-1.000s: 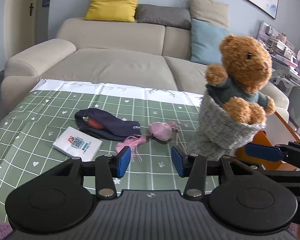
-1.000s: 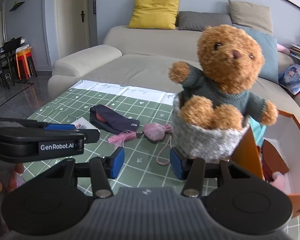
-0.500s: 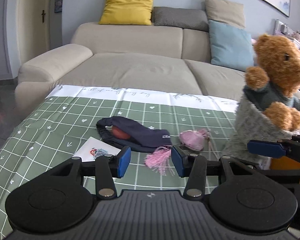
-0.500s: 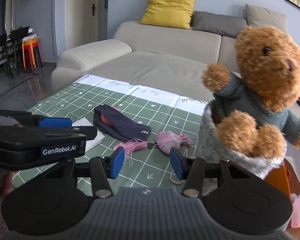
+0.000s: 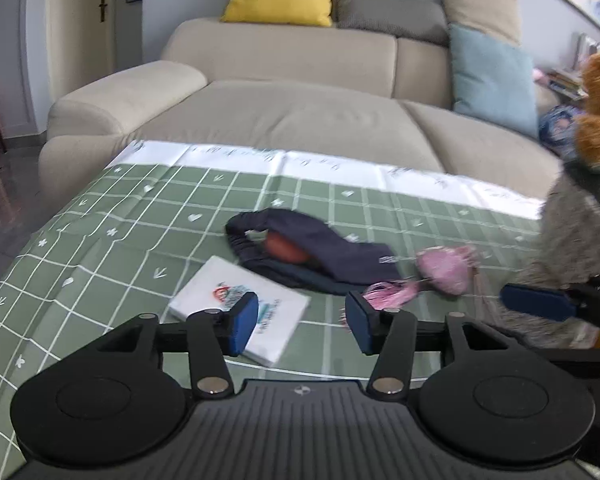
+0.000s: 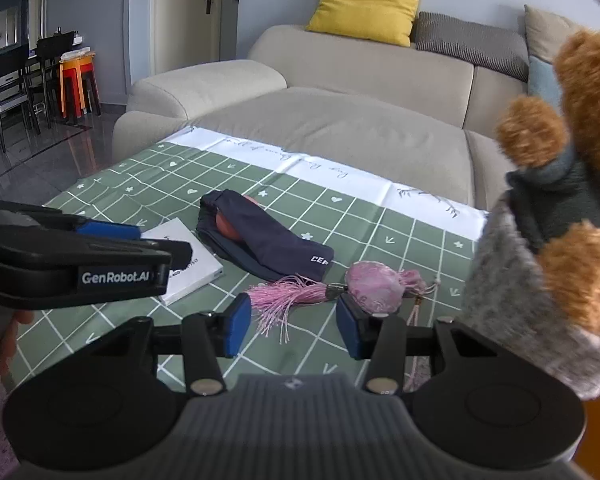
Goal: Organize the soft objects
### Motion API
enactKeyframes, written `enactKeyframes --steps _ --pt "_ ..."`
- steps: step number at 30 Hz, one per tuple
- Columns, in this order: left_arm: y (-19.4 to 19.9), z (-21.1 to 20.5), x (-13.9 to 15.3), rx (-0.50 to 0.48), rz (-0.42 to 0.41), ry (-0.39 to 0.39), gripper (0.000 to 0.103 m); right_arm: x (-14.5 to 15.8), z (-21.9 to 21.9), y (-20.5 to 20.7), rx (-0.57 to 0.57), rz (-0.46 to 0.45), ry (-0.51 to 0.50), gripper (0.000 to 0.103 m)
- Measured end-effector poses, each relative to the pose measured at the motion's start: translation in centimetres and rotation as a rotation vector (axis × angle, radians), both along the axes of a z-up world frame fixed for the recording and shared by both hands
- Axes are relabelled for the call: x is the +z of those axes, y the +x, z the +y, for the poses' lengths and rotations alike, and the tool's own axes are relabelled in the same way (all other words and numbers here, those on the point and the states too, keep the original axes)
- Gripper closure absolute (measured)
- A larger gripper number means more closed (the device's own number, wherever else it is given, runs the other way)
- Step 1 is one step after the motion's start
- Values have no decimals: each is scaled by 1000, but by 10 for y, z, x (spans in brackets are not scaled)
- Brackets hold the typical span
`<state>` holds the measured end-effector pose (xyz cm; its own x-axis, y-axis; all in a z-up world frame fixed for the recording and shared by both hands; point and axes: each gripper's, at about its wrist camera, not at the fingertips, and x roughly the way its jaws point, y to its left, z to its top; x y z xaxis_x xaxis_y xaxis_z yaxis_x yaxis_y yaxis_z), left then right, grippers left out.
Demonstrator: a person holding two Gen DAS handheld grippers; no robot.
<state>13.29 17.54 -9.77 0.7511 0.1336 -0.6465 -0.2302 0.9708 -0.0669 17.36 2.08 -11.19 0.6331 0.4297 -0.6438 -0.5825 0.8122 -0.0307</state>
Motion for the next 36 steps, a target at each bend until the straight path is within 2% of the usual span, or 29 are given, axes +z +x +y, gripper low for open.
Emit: enactKeyframes --steps 4,8,10,11,13,15,17,19,24,26,29,31,34,36 --pt "12 22 -10 74 21 -21 36 -12 11 15 -4 17 -15 57" --pt "25 45 -22 144 61 -43 35 -25 25 28 4 42 -27 57" --pt "28 57 -30 190 101 -105 35 -30 32 34 13 47 -31 58" --pt "27 61 -33 213 118 -148 35 -33 37 37 20 49 -32 63" --pt "26 67 -38 218 134 -195 35 -39 47 45 36 52 -34 65" --pt "25 67 -40 214 134 -189 35 -45 57 52 53 48 -39 73" --pt "26 69 -42 214 133 -218 35 -53 69 59 80 46 -48 78" --pt "28 72 -46 217 142 -255 36 -59 77 66 92 50 -55 79" --pt "29 71 -50 213 123 -241 36 -66 90 71 162 36 -33 83" --pt "32 69 -51 200 119 -223 42 -70 94 74 186 45 -26 84" --pt "34 68 -51 198 113 -204 61 -73 99 77 192 62 -29 85" --pt "34 72 -51 215 102 -219 85 -74 100 77 194 72 -32 89" --pt "31 75 -47 218 78 -225 99 -75 102 75 197 90 -38 92" --pt "30 72 -42 197 52 -224 99 -75 102 70 214 108 -36 92"
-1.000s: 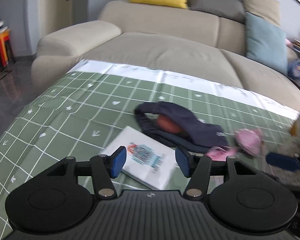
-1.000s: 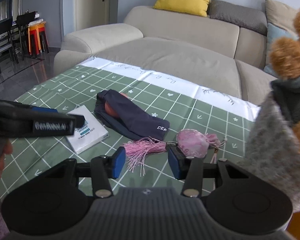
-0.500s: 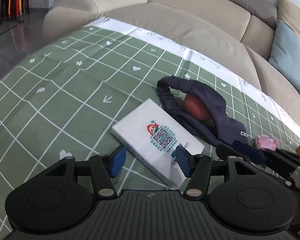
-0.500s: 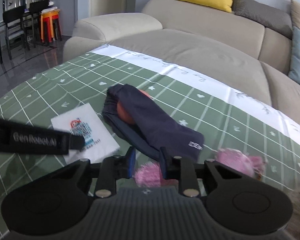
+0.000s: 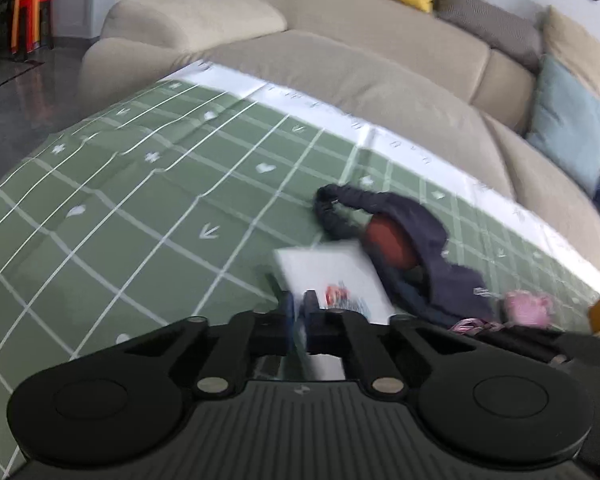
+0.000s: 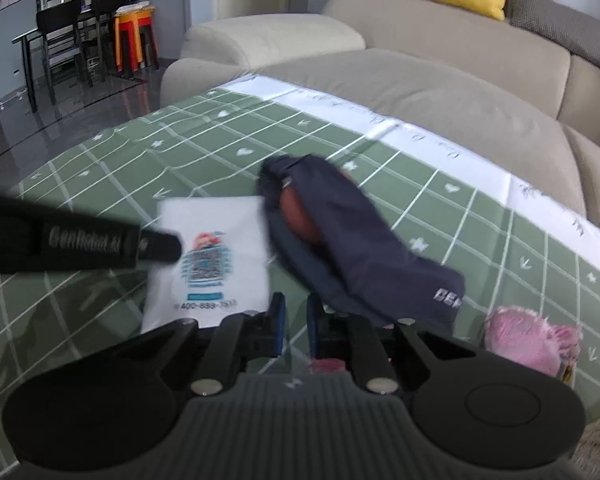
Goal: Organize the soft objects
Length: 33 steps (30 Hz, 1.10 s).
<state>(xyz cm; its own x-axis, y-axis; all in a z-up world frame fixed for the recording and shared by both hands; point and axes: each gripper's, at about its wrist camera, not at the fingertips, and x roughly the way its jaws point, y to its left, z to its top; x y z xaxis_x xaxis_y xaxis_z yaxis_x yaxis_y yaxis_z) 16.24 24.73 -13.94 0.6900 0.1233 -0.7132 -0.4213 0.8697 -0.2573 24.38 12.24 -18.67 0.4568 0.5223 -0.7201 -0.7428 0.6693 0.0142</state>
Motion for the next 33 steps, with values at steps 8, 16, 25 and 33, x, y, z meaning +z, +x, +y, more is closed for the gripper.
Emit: enactKeyframes --steps 8,16,25,33 --pt "-16 -29 32 -122 -40 91 100 12 -21 -23 -47 32 -1 93" --pt "-26 -83 51 -299 60 131 100 34 -61 -57 -66 55 11 93" --pt "-28 -135 46 -449 105 64 98 31 -126 -87 -149 105 -47 93" --pt "-34 -158 45 -483 94 -136 92 30 -162 -97 -203 147 -40 92"
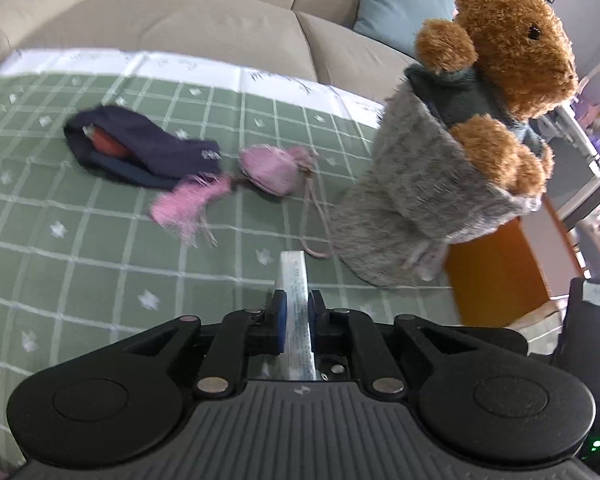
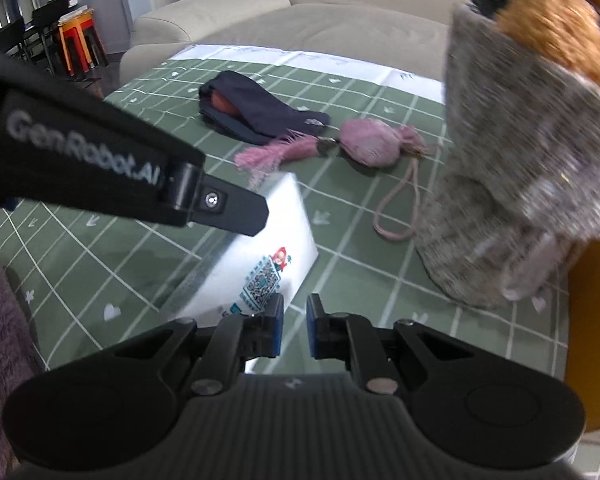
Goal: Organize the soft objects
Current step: 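Lift the white packet with the left gripper while the right moves toward the pink pouch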
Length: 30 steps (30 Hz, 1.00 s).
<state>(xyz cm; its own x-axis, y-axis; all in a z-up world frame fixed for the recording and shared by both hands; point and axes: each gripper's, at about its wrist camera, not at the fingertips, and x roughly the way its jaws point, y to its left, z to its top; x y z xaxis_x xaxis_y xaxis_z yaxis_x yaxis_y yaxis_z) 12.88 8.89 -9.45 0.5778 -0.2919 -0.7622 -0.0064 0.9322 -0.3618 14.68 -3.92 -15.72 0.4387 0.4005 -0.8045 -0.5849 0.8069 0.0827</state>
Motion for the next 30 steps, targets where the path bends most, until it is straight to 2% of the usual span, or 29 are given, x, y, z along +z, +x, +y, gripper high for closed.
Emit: enactKeyframes --steps 2,4,6,9,11,14,17,22,25,30 --pt "-3 -5 -2 -17 14 -40 88 3 -8 -2 -7 -4 0 92" --pt "-5 -8 -5 -30 39 -82 79 5 -17 -5 -10 -7 -14 92" --pt "-7 -11 -8 -36 57 -90 73 6 -24 -9 -12 -5 -19 92" --pt "-10 -17 -13 -66 102 -95 57 6 -36 -16 -11 12 -38 92" --pt "-13 -22 -16 -86 108 -99 54 5 -43 -23 -8 18 -56 92" --pt "-15 -26 -22 -93 111 -77 52 2 -48 -25 -15 30 -59 92" --pt "-16 -23 -26 -84 114 -70 45 1 -48 -25 -20 28 -65 92" --pt "-14 -17 -25 -106 65 44 28 -3 -44 -19 -24 29 -71 92" --pt "-10 -16 -32 -148 66 98 28 -4 -43 -14 -28 34 -63 92" --pt "-2 -13 -47 -159 103 80 26 -8 -42 -11 -25 45 -58 93"
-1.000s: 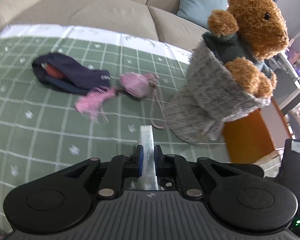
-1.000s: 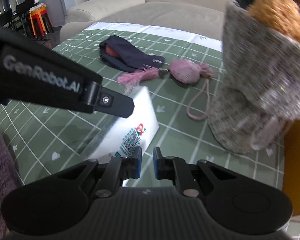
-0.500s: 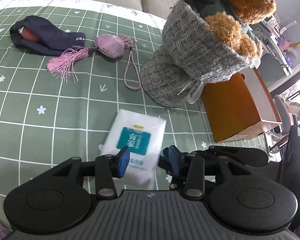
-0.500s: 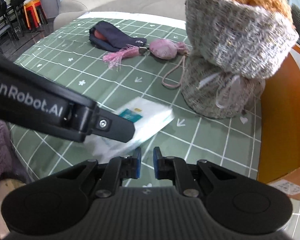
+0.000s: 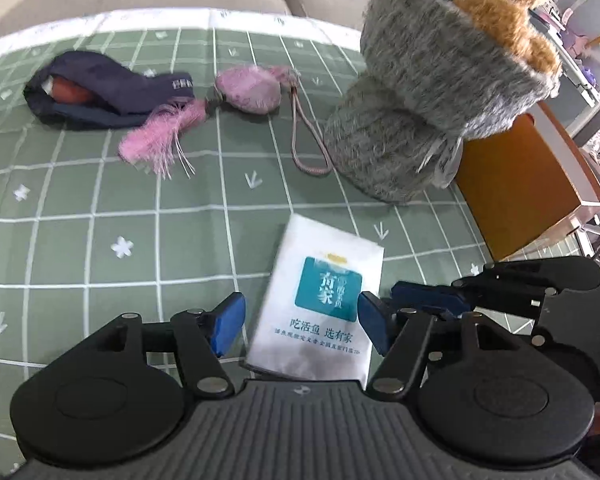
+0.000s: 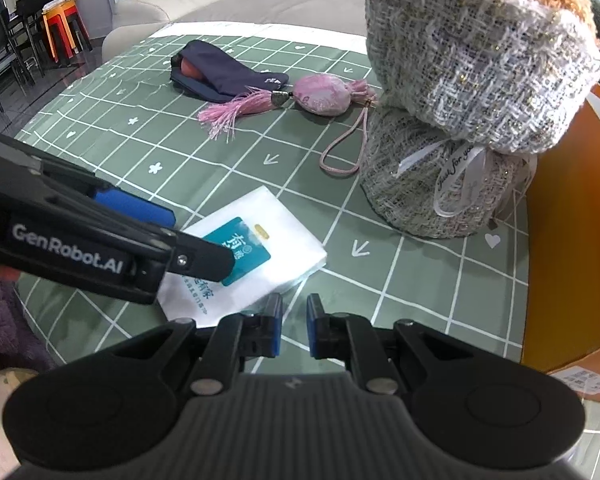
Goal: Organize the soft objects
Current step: 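Lift the white packet with the left gripper while the right moves toward the pink pouch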
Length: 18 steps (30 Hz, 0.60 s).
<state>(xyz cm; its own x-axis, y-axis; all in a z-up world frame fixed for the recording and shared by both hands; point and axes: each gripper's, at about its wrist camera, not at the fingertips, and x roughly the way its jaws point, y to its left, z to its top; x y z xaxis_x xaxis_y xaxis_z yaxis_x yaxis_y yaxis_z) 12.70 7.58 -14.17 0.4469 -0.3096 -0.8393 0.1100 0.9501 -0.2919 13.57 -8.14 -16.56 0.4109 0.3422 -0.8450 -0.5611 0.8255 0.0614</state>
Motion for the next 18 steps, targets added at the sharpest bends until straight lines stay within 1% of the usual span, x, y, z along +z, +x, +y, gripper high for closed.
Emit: enactKeyframes --steps 3,5,8,9,11,12,14,16,18 --pt "1 -4 -3 -22 -32 -3 21 -2 -1 3 -3 -10 16 94" --pt "0 -8 -3 -34 -53 -2 20 -3 -1 4 4 -16 32 95" --pt "1 -10 -2 -42 -52 -14 20 -4 0 3 25 -32 46 98" --pt "1 -10 -2 -42 -53 -13 20 -5 0 3 30 -31 59 101" --pt "1 -8 -3 -49 -57 -19 18 -6 -1 4 45 -30 66 102" --pt "0 -7 -3 -57 -62 -11 16 -5 -4 6 42 -17 75 102" --pt "0 -4 -4 -52 -65 -24 16 -5 -13 12 14 32 104 102" --pt "1 -9 -4 -73 -74 8 16 -3 -20 15 -14 64 110 102" --pt "-1 -19 -4 -119 -91 74 16 -3 -26 18 -42 97 125 101"
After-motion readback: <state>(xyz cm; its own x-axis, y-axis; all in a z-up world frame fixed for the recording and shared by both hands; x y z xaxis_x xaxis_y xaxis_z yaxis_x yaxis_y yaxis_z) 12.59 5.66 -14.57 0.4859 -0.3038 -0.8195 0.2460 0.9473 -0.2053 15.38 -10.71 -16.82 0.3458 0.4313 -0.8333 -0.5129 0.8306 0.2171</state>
